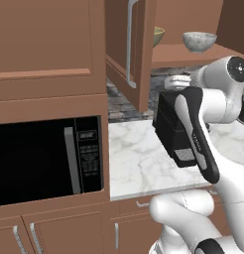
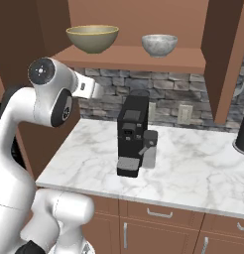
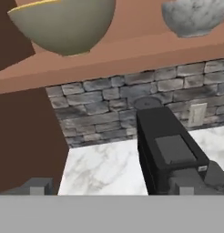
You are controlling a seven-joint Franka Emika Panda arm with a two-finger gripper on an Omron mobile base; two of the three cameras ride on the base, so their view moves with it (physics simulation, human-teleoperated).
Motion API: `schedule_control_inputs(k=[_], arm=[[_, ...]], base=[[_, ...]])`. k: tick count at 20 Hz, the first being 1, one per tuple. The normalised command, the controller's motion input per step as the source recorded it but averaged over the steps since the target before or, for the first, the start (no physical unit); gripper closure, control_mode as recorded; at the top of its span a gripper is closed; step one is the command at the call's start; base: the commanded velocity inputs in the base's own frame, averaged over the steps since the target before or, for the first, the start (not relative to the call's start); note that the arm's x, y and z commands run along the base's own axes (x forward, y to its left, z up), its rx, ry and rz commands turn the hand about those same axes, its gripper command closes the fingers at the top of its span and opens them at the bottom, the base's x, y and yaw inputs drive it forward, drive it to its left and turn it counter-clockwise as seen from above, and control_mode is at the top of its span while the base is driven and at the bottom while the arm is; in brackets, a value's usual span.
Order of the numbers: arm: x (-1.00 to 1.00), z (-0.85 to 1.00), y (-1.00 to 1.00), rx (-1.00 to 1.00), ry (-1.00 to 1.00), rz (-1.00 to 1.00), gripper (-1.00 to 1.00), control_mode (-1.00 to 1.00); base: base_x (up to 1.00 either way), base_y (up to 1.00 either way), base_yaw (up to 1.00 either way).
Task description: Take the smaller bowl and place it next to the appetizer plate on the dining counter , and place the larger bowl next to the plate with cooked food.
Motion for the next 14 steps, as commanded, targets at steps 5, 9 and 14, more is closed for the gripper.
schedule_control_inputs(k=[5,9,14], arm=[[0.00,0.52,-0.15,0.35,0.00,-0.19,-1.00,-1.00],[0.01,0.60,-0.03,0.29,0.00,-0.15,-1.00,-1.00],[0.00,0.25,0.00,0.29,0.01,-0.08,-1.00,-1.00]], base=[[0.00,0.00,0.00],[0.00,0.00,0.00],[0.00,0.00,0.00]])
